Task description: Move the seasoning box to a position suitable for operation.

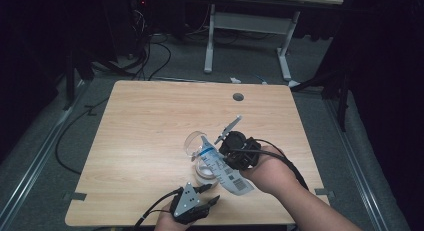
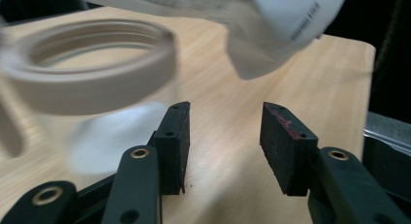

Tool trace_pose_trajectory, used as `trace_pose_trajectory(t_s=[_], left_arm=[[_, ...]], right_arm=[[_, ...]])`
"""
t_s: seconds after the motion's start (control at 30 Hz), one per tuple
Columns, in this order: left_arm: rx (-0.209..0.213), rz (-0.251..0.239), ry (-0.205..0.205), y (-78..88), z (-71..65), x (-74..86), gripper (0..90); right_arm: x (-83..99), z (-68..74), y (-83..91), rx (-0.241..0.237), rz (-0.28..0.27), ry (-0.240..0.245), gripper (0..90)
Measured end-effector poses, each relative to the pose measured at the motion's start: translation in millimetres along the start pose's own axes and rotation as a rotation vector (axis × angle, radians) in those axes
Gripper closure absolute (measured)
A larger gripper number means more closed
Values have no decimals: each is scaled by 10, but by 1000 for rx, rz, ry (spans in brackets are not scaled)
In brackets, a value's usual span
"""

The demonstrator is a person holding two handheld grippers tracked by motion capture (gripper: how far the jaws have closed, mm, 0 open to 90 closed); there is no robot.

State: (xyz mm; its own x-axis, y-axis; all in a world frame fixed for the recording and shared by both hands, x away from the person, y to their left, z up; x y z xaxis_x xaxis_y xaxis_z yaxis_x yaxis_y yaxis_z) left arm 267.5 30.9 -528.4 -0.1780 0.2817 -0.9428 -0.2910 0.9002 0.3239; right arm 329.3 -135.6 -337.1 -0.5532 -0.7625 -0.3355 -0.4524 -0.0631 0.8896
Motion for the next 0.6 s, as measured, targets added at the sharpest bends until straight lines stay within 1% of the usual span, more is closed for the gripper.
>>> trace_pose_trajectory(t_s=[0.1, 0.2, 0.33, 0.37, 0.4, 0.57, 0.6], left_arm=[[-19, -20, 21, 120, 83, -11, 546], [-50, -32, 31, 253, 181, -3, 547], [-102, -38, 39, 414, 317, 35, 548], [-120, -37, 35, 459, 354, 45, 548], [-145, -40, 35, 518, 401, 56, 548], [-206, -66, 67, 781, 574, 96, 547], [-214, -68, 71, 812, 593, 105, 547]], right_arm=[[7, -2, -6, -2, 1, -3, 900], [21, -20, -16, -3, 2, -5, 900], [45, -46, -23, -6, -1, -13, 900], [49, -50, -22, -1, 1, -14, 900], [56, -55, -24, -6, 0, -15, 900], [94, -85, -37, -7, -3, -25, 900], [102, -100, -40, -6, -3, -29, 900]])
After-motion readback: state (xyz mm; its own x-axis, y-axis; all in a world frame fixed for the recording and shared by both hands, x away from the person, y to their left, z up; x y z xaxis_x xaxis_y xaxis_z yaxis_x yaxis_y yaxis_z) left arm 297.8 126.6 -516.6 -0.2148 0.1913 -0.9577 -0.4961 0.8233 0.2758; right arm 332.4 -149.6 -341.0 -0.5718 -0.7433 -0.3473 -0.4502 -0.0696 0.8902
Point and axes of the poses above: each handheld gripper's, and its own axes: y roughly backward along the jaws, x roughly out of its underside, z roughly to its left, the point moved 1 cm from there along -y, roughly forward along the jaws, and after that the axes turned 12 degrees about x, right-handed, at the moved point
